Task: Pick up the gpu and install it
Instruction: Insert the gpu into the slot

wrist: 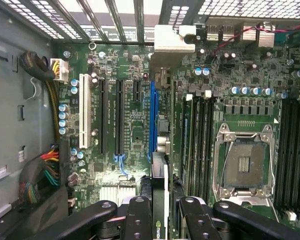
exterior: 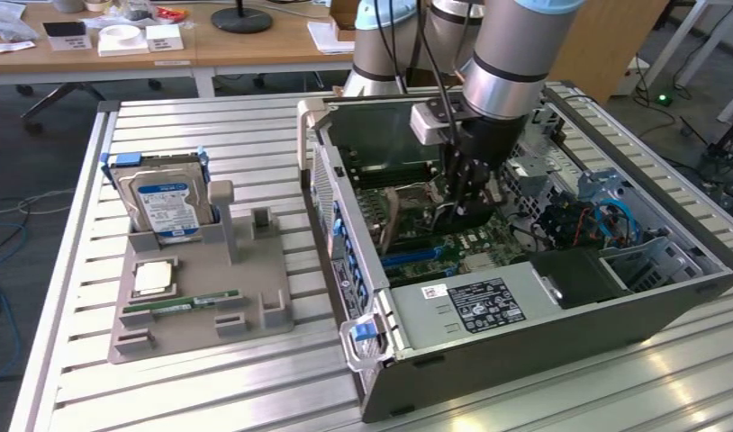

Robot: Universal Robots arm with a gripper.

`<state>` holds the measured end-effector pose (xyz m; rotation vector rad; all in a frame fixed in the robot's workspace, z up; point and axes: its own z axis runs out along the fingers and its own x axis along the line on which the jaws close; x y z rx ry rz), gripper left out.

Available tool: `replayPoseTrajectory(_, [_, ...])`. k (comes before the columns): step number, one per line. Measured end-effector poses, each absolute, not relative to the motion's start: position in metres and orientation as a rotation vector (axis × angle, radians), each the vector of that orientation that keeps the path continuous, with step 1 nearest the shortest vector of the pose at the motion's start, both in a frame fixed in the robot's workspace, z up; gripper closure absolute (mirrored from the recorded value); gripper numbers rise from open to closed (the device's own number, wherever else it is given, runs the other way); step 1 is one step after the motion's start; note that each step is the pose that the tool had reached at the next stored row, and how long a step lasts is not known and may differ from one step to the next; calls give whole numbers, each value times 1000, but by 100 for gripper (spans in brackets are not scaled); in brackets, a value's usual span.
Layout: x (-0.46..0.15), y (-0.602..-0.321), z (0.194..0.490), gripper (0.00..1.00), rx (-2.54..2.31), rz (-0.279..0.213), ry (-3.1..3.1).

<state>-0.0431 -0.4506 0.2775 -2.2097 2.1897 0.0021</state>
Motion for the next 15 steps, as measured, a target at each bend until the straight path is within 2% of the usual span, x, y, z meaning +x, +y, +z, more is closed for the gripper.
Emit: replayPoseTrajectory(15, [-49, -456, 276, 74, -2224, 3, 2174])
